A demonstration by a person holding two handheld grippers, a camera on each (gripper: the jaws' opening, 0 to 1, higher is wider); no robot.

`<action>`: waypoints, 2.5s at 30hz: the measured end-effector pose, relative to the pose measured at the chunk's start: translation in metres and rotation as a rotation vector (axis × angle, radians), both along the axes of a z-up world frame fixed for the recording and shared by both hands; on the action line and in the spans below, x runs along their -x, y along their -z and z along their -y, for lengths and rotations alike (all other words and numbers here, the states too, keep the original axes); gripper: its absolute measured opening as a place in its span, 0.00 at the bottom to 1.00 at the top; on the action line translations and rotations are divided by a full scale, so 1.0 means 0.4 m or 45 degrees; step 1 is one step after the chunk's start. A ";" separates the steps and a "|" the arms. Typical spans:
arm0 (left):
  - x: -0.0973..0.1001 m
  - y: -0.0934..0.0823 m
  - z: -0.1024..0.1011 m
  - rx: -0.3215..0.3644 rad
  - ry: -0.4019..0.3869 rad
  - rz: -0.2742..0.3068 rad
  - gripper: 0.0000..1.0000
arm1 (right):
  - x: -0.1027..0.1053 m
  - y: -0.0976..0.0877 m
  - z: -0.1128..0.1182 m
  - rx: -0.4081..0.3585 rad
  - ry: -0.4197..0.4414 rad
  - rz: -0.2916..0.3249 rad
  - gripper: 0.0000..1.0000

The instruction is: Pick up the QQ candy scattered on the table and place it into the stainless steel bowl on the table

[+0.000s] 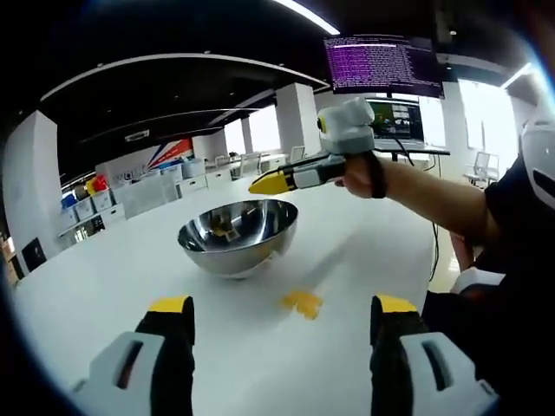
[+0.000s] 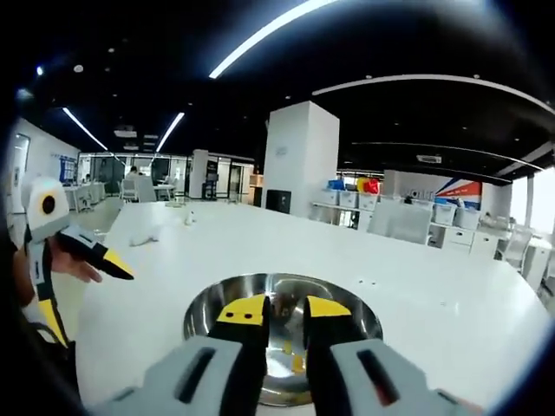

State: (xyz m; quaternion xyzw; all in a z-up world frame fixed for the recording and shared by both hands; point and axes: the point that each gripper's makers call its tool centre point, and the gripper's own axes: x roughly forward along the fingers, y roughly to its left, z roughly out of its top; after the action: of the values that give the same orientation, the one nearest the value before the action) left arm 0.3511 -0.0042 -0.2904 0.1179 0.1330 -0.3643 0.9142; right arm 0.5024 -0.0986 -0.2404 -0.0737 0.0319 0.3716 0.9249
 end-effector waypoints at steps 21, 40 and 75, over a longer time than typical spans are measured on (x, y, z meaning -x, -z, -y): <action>-0.001 -0.011 -0.001 0.004 -0.008 0.011 0.83 | 0.213 -0.083 -0.004 0.130 -0.145 0.223 0.16; -0.008 0.006 0.006 -0.024 0.003 -0.006 0.82 | 0.318 0.289 -0.041 0.226 -0.229 -0.263 0.13; -0.007 0.007 0.001 -0.003 0.002 -0.004 0.82 | 0.309 0.308 -0.064 0.226 -0.236 -0.291 0.13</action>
State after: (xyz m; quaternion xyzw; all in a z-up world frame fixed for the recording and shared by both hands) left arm 0.3538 -0.0047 -0.2932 0.1183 0.1349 -0.3649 0.9136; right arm 0.3786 -0.0731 -0.3638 -0.1151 0.1625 0.4569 0.8669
